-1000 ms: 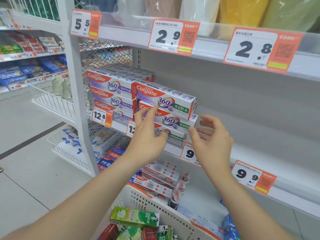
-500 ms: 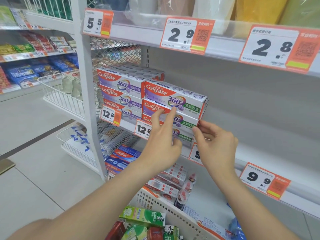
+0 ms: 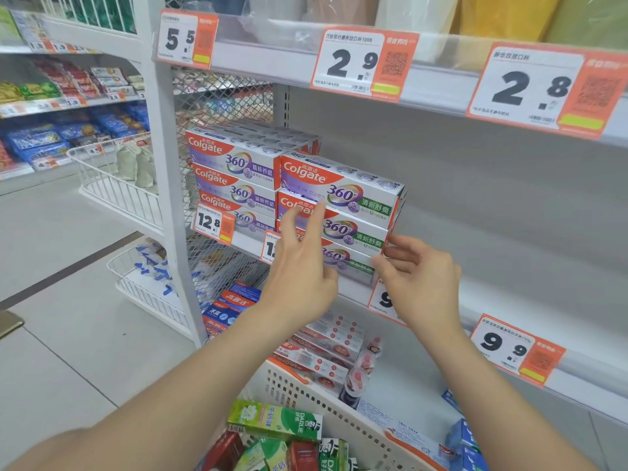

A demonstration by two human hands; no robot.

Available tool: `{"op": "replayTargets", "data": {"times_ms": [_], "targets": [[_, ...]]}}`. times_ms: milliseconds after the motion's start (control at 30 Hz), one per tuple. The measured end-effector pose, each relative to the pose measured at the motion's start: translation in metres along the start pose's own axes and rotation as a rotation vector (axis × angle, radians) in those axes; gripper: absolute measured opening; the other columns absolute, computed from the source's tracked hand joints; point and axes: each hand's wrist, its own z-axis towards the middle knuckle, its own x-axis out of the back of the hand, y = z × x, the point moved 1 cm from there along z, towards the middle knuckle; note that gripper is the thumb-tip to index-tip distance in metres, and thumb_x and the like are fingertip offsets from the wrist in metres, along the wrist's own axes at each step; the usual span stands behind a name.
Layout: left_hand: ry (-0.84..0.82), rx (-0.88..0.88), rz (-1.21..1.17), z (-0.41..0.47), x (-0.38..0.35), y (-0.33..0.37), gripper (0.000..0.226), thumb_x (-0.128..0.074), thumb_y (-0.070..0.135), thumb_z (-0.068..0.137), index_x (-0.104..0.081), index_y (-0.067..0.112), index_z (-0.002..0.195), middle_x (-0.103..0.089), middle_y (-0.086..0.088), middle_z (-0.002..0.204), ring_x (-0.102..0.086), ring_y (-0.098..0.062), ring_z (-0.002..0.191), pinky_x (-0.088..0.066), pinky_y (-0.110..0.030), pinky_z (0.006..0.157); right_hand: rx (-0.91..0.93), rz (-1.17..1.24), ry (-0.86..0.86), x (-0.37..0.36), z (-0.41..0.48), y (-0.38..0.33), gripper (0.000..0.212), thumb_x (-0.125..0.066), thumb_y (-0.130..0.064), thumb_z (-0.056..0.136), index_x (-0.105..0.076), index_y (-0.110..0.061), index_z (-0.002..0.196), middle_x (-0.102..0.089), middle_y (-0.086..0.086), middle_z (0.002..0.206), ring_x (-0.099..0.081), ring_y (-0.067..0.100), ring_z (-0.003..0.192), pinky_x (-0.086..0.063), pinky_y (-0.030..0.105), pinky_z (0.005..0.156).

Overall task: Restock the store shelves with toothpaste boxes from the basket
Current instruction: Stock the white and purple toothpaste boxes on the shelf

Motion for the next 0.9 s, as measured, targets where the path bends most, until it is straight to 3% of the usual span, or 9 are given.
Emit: {"op": "replayTargets", "data": {"times_ms": [133, 233, 300, 367, 467, 633, 800, 900], "targets": [[0.031, 0.014, 0.049, 0.002, 0.003, -0.003, 0.094, -0.061, 0.008, 0.090, -0.010, 0.041, 0.163, 0.000, 0.008, 0.166, -0.044, -0.041, 0.137, -0.045, -0.054, 0.109, -0.013, -0.036, 0.003, 0.000, 0.001, -0.001, 0.029, -0.082, -0.016, 0.088, -0.078, -0.018, 0.116, -0.075, -0.017, 0.091, -0.072, -0.008, 0.080, -0.060, 0.017, 0.083], [0.018, 0.018, 0.075, 0.002, 0.003, -0.001, 0.095, -0.063, 0.010, 0.090, -0.010, 0.039, 0.164, 0.002, 0.007, 0.167, -0.037, -0.041, 0.143, -0.041, -0.055, 0.113, 0.064, -0.108, 0.151, 0.000, 0.000, -0.010, 0.038, -0.082, -0.032, 0.085, -0.066, -0.027, 0.119, -0.069, -0.020, 0.097, -0.071, 0.001, 0.084, -0.061, 0.032, 0.082], [0.018, 0.006, 0.084, 0.002, 0.004, -0.002, 0.095, -0.063, 0.011, 0.090, -0.010, 0.037, 0.164, 0.003, 0.009, 0.168, -0.036, -0.039, 0.144, -0.039, -0.055, 0.115, 0.150, -0.093, 0.225, -0.003, 0.004, -0.015, 0.048, -0.078, -0.040, 0.089, -0.058, -0.025, 0.130, -0.063, -0.011, 0.110, -0.065, 0.008, 0.099, -0.056, 0.040, 0.088], [0.014, -0.012, 0.086, 0.002, 0.005, -0.004, 0.096, -0.063, 0.011, 0.091, -0.009, 0.037, 0.165, 0.005, 0.011, 0.169, -0.037, -0.039, 0.145, -0.040, -0.055, 0.115, 0.193, -0.028, 0.189, -0.007, 0.013, -0.019, 0.059, -0.072, -0.042, 0.096, -0.048, -0.022, 0.147, -0.058, -0.006, 0.127, -0.058, 0.009, 0.112, -0.052, 0.043, 0.097], [-0.010, -0.042, 0.096, 0.002, 0.004, -0.008, 0.100, -0.063, 0.011, 0.090, -0.002, 0.039, 0.165, 0.008, 0.011, 0.171, -0.040, -0.037, 0.145, -0.044, -0.057, 0.111, 0.236, -0.006, 0.116, -0.009, 0.027, -0.022, 0.060, -0.066, -0.040, 0.101, -0.043, -0.025, 0.154, -0.060, -0.007, 0.138, -0.057, 0.011, 0.120, -0.050, 0.045, 0.101], [-0.038, -0.055, 0.123, 0.002, 0.006, -0.013, 0.100, -0.062, 0.012, 0.090, 0.000, 0.035, 0.165, 0.010, 0.008, 0.172, -0.024, -0.034, 0.155, -0.044, -0.056, 0.111, 0.224, 0.074, 0.123, -0.004, 0.033, -0.021, 0.050, -0.071, -0.027, 0.099, -0.055, -0.026, 0.146, -0.069, -0.012, 0.121, -0.064, 0.007, 0.107, -0.054, 0.039, 0.090], [-0.048, -0.043, 0.121, 0.003, 0.008, -0.017, 0.098, -0.062, 0.017, 0.095, 0.004, 0.032, 0.166, 0.013, 0.007, 0.172, -0.035, -0.034, 0.150, -0.044, -0.054, 0.112, 0.228, 0.128, 0.145, -0.003, 0.033, -0.018, 0.052, -0.074, -0.024, 0.097, -0.057, -0.021, 0.147, -0.072, -0.010, 0.117, -0.067, 0.009, 0.100, -0.056, 0.040, 0.095], [-0.018, -0.058, 0.108, 0.005, 0.007, -0.017, 0.091, -0.059, 0.025, 0.101, 0.004, 0.026, 0.167, 0.013, 0.006, 0.173, -0.018, -0.032, 0.158, -0.037, -0.053, 0.119, 0.234, 0.140, 0.162, -0.004, 0.031, -0.018, 0.053, -0.076, -0.024, 0.096, -0.058, -0.019, 0.146, -0.073, -0.010, 0.117, -0.070, 0.010, 0.101, -0.056, 0.038, 0.097]]}}
